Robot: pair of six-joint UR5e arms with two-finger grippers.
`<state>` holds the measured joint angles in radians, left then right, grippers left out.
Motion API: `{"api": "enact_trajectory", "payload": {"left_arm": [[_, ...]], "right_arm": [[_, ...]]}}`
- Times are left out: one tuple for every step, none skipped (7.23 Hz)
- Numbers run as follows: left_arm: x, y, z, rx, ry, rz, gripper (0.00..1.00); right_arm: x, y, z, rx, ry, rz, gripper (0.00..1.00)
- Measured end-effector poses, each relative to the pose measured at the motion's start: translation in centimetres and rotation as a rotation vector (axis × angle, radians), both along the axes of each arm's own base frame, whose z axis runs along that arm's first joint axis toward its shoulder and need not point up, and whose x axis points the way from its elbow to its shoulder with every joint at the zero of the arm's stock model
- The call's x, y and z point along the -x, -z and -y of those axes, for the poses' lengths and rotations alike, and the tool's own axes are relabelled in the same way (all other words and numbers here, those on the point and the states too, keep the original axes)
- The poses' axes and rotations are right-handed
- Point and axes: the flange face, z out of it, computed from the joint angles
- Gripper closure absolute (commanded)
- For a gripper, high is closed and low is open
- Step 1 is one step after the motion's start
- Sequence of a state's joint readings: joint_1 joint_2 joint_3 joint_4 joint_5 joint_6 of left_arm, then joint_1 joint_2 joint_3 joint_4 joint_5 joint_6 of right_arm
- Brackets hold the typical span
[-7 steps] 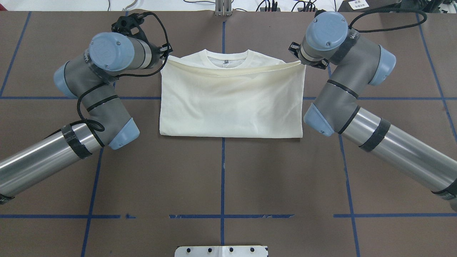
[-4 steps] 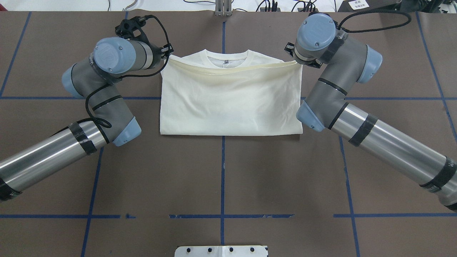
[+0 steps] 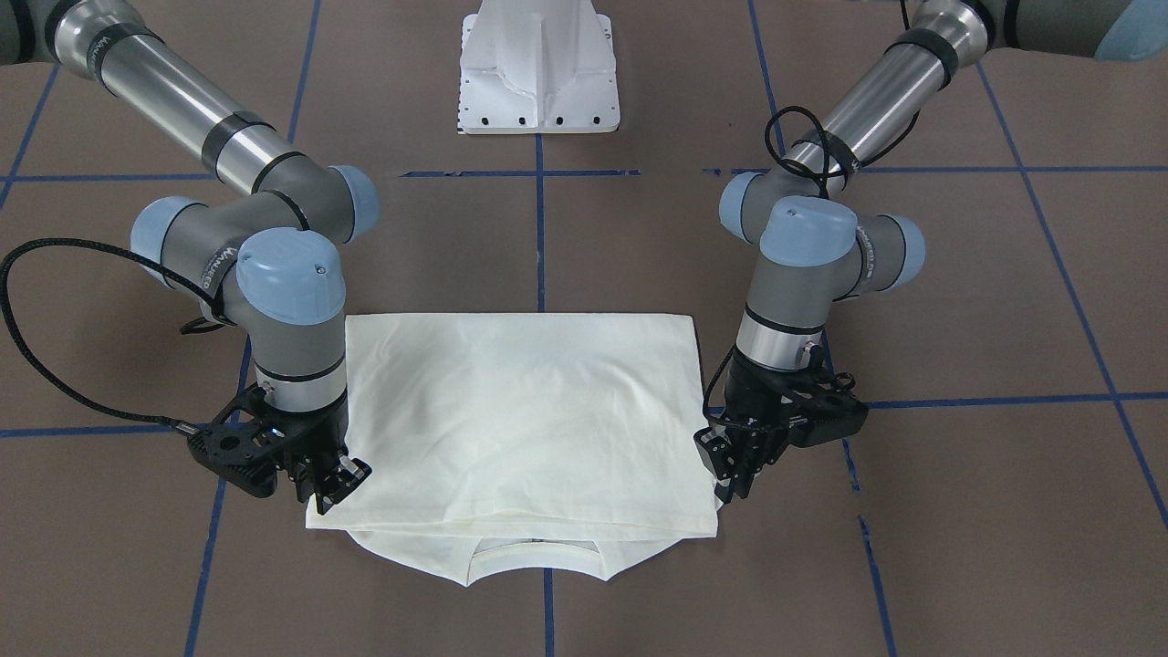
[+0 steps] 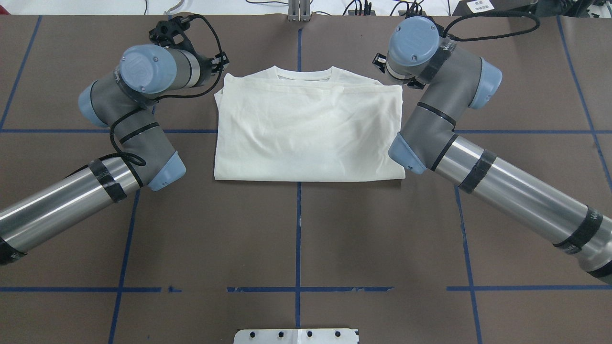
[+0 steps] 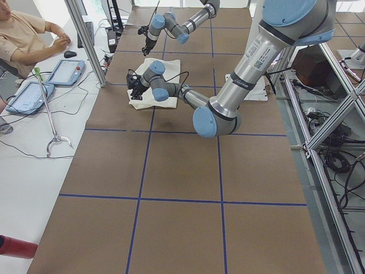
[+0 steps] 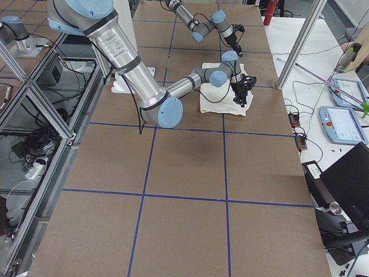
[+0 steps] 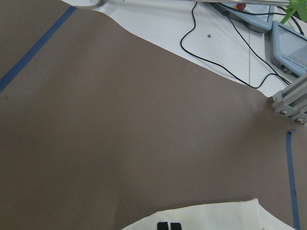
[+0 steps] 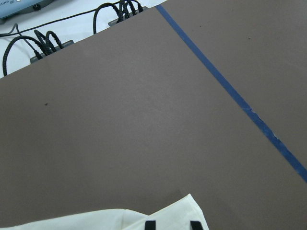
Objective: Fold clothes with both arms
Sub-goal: 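Release the hem at the collar and raise both grippers, then lower the right gripper to the folded shirt's corner nearest it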
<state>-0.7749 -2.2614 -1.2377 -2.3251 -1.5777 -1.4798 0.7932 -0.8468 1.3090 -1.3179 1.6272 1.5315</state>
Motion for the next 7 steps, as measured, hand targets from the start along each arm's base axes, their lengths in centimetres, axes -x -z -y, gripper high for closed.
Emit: {"api": "enact_trajectory", "payload": {"left_arm": [[0.7,0.5,0.0,-0.008,-0.026,-0.032,0.68],[1.1,1.0,-0.3,-0.014,-0.077,-0.075,0.68],[1.4,1.5,-0.7,-0.025,-0.123,-0.115,0.64],[1.7,1.6,-1.1,-0.034,-0.147,-0.137,0.64],[2.0,1.7,-1.5,-0.040,-0.156,-0.147,0.64],[2.3,1.8,-1.8,-0.044,-0.159,-0.154,0.64],[2.5,1.9,-2.0,-0.048,-0.160,-0.158,0.64]], "right_arm": [[-0.2,1.1,-1.9,-0.017,0.019,0.041,0.49],[-0.2,1.2,-5.9,-0.020,0.047,0.089,0.45],[-0.2,0.5,-10.6,-0.002,0.060,0.137,0.41],[0.1,-0.3,-14.4,0.029,0.063,0.171,0.35],[0.2,-1.3,-16.9,0.056,0.064,0.186,0.34],[0.0,-2.2,-18.3,0.073,0.067,0.185,0.34],[-0.1,-3.0,-18.9,0.083,0.069,0.179,0.34]]}}
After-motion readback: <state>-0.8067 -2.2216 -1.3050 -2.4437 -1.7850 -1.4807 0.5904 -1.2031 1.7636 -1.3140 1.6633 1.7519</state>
